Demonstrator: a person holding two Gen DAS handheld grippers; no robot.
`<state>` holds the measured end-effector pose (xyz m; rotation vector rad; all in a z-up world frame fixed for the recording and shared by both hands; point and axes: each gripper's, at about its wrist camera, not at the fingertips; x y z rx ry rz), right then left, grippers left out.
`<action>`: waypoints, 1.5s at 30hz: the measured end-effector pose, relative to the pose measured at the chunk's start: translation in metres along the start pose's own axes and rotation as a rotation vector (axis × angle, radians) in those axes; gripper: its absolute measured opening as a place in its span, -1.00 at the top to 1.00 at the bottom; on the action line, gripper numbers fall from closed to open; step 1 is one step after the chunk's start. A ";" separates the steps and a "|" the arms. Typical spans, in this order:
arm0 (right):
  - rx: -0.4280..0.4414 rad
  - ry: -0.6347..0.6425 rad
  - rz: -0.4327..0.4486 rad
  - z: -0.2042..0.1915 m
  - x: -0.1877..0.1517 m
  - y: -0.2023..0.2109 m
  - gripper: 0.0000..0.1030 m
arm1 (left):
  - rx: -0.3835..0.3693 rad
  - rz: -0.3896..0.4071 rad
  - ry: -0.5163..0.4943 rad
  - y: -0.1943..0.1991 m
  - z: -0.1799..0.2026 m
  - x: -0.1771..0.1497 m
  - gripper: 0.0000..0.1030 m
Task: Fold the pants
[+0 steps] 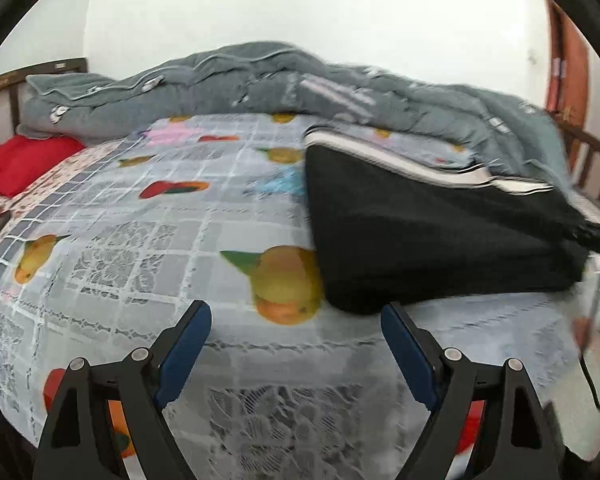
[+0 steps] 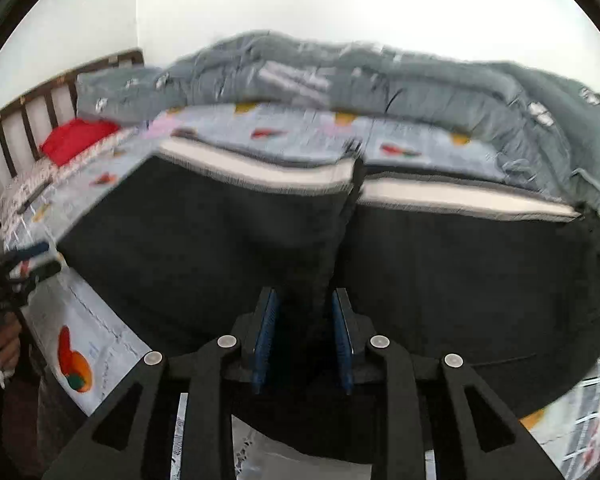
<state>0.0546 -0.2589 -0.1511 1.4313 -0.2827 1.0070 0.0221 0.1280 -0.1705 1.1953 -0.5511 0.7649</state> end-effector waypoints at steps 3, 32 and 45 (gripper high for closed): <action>0.017 -0.050 0.084 0.010 0.007 0.019 0.44 | -0.040 0.036 0.015 0.009 0.006 0.011 -0.68; -0.190 -0.581 -0.010 0.190 -0.126 0.063 -0.36 | -0.064 -0.332 0.251 -0.113 0.030 0.087 -0.44; -0.109 -0.748 0.035 0.235 -0.113 -0.005 -0.03 | -0.137 -0.424 0.323 -0.163 0.026 0.110 0.45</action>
Point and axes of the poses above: each gripper's, at about its wrist camera, not at the fingertips, and y roughly against the way its jaws point, z to its right, x to its top, and after that the axes turned 15 degrees about y, right-handed
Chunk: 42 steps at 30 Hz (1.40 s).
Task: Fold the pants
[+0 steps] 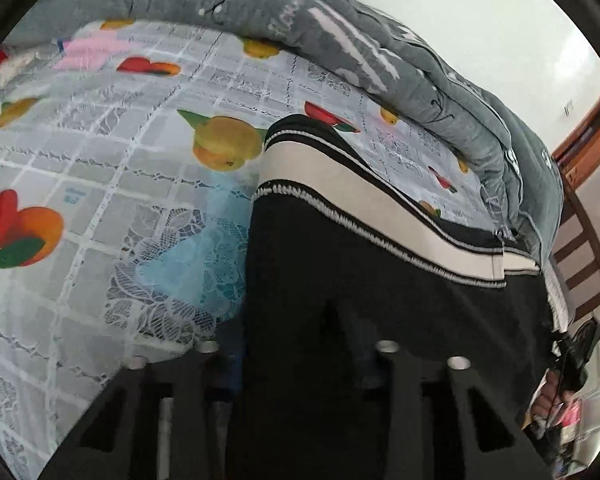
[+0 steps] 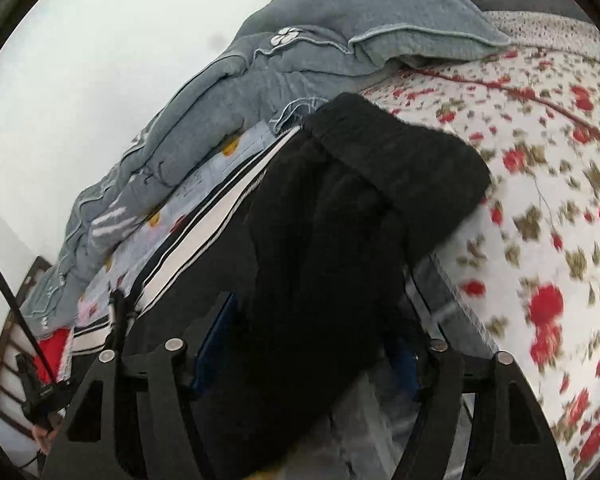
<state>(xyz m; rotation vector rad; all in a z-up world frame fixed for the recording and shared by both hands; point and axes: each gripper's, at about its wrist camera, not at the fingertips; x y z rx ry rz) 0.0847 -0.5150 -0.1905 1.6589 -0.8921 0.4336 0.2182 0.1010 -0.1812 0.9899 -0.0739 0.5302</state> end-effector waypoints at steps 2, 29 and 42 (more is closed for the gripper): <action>-0.094 0.044 -0.004 -0.013 0.012 0.001 0.68 | -0.064 -0.048 0.098 0.002 -0.007 0.006 0.77; 0.010 0.497 -0.117 -0.169 -0.021 -0.024 0.12 | 0.237 0.147 0.174 0.093 -0.136 0.065 -0.13; 0.033 0.237 -0.018 -0.143 0.009 -0.046 0.22 | 0.000 0.173 0.124 0.135 -0.166 -0.001 -0.31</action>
Point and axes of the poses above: each gripper's, at about its wrist camera, not at the fingertips, and y roughly against the way its jaws point, z to its right, x to its top, and after that the axes turned 15 degrees about y, right-handed
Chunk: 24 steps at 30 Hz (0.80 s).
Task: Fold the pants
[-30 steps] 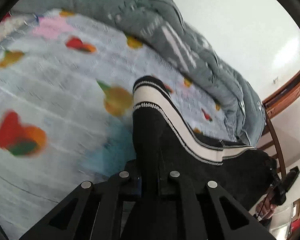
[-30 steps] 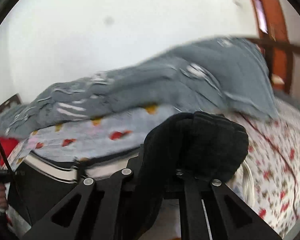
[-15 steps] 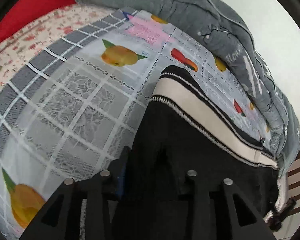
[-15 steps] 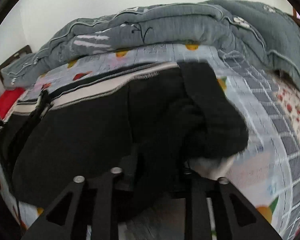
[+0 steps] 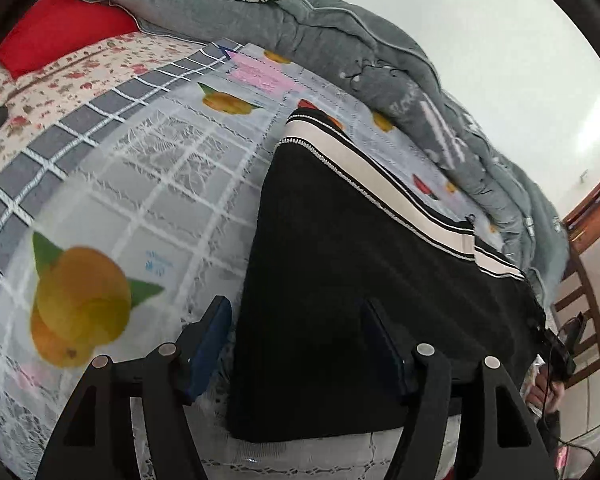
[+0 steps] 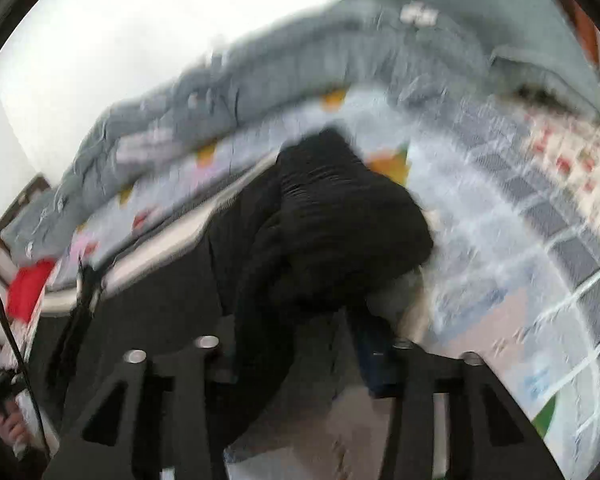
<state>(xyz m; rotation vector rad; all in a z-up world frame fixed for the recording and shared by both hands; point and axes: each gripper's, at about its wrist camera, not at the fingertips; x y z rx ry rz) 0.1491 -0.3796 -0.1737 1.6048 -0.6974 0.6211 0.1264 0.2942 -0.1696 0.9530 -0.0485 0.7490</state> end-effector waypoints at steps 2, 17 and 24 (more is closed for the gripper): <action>-0.017 -0.039 -0.014 0.003 0.000 -0.004 0.21 | -0.036 0.002 0.028 -0.007 -0.002 0.002 -0.31; -0.247 0.204 -0.049 -0.031 -0.022 -0.020 -0.37 | -0.142 -0.007 -0.009 0.021 -0.019 -0.046 -0.33; -0.258 0.215 -0.044 -0.033 -0.023 -0.021 -0.38 | -0.199 0.043 0.060 0.013 -0.018 -0.049 -0.44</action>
Point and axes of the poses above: each gripper's, at about its wrist camera, not at the fingertips, and y roughly against the way its jaws point, z to its right, x to its top, and after that the axes turned 15 degrees about y, right-handed
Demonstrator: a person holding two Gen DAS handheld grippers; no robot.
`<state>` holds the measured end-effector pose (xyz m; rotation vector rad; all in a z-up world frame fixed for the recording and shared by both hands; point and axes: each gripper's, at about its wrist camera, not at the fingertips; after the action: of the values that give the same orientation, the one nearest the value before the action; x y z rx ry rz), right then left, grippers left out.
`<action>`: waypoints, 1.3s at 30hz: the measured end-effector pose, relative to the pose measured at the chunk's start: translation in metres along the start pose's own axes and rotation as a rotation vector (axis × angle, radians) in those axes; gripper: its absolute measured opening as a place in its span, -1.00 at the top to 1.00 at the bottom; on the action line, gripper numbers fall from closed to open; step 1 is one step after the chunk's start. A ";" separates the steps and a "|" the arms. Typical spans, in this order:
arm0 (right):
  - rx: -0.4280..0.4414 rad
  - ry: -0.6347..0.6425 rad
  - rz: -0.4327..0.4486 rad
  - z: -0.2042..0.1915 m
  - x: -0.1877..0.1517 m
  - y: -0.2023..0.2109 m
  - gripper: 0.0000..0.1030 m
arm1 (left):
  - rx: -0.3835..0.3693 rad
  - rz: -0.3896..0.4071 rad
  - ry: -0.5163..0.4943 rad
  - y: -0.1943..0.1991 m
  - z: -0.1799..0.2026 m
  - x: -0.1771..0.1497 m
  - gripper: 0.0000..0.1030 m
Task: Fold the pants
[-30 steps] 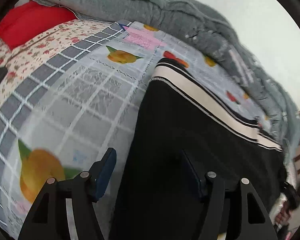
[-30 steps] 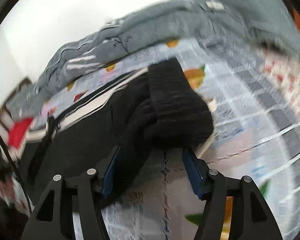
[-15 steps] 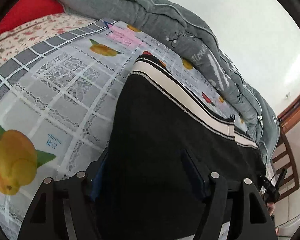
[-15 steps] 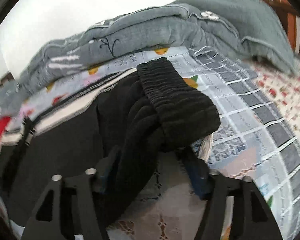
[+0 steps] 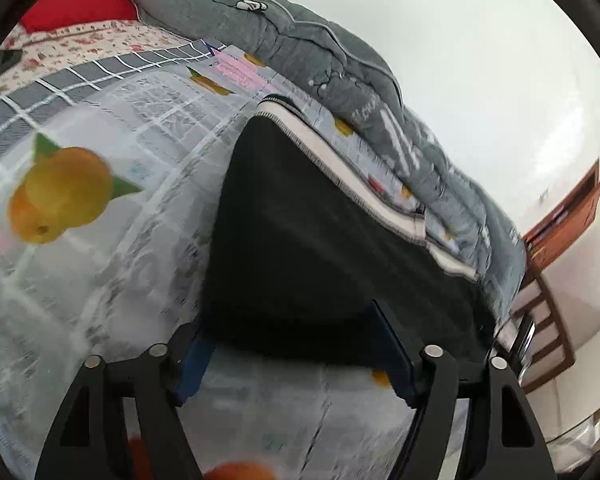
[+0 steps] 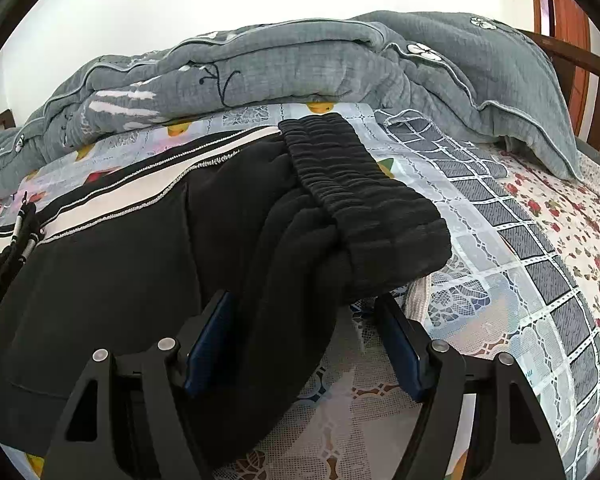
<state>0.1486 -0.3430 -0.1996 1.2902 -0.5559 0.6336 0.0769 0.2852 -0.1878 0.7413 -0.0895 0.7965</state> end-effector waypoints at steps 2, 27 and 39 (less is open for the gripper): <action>0.002 -0.002 0.000 0.000 0.000 0.000 -0.38 | -0.006 0.018 0.043 -0.013 0.004 0.009 -0.48; 0.025 -0.025 0.015 0.002 -0.002 0.001 -0.42 | 0.287 0.266 0.022 -0.010 0.048 -0.021 0.71; 0.104 0.043 0.014 0.030 -0.013 0.043 -0.43 | 0.266 0.338 -0.391 -0.032 0.244 -0.049 0.77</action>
<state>0.1081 -0.3669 -0.1732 1.3681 -0.5028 0.7076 0.1111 0.0851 -0.0399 1.1482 -0.4772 0.9860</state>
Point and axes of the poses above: each gripper's, at about its wrist camera, not at the fingertips, and y roughly against the way its jaws point, z to its right, x to its top, and after that the axes turned 15 degrees about y, right-handed
